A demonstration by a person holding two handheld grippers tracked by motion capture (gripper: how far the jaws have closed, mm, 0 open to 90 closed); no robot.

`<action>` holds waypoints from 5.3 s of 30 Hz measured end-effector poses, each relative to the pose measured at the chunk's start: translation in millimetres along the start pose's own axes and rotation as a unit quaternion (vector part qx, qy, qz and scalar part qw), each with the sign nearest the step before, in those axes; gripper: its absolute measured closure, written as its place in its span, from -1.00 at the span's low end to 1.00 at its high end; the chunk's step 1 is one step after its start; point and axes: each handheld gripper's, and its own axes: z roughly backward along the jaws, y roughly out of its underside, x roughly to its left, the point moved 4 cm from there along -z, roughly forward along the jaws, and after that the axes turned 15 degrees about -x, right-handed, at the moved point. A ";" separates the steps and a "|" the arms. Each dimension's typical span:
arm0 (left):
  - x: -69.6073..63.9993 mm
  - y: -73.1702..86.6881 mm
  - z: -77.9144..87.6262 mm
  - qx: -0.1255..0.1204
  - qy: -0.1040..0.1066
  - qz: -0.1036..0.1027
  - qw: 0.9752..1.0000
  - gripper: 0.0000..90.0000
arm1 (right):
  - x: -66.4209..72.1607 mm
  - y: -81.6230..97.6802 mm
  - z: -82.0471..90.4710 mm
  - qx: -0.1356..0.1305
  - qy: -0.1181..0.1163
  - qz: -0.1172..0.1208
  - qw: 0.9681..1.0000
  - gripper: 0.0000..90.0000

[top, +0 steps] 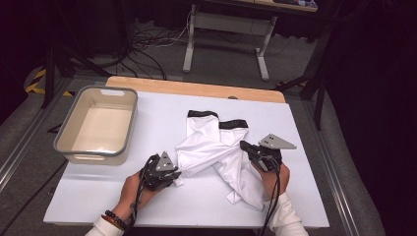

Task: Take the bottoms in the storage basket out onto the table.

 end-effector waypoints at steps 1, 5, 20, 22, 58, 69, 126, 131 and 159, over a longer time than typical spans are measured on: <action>0.7 -1.9 4.6 -0.003 -0.004 -0.006 1.000 0.88 | 0.0 0.9 -0.3 0.000 0.001 0.001 1.000 0.99; 5.5 -11.1 34.3 -0.031 -0.023 -0.014 0.999 0.89 | 1.8 3.0 -1.5 0.000 -0.006 -0.001 1.000 0.99; 0.6 -17.4 68.7 -0.087 -0.024 -0.022 0.996 0.52 | 29.2 3.9 -7.9 0.014 -0.036 0.034 0.999 0.96; -11.6 -18.5 55.1 -0.084 0.007 -0.035 0.996 0.45 | 28.0 5.9 -9.3 0.018 -0.035 0.030 0.999 0.92; -46.4 0.6 36.8 -0.033 0.114 -0.024 0.993 0.94 | 36.4 26.9 51.7 0.052 -0.038 0.021 0.998 -0.09; -86.7 12.5 43.7 -0.017 0.163 -0.043 0.986 0.94 | 27.9 24.6 50.9 0.043 -0.035 0.009 0.998 -0.12; 114.5 -51.2 -112.8 0.013 -0.068 0.078 0.995 -0.06 | -58.4 48.8 -58.1 0.151 -0.018 -0.018 0.988 0.58; 104.3 -54.1 -112.8 0.013 -0.046 0.059 0.997 0.80 | -57.1 46.0 -58.1 0.158 -0.009 -0.002 0.987 0.94; 133.1 -50.0 -57.6 -0.051 -0.167 0.104 0.979 0.83 | -75.7 27.6 -20.2 0.087 0.090 0.016 0.992 0.57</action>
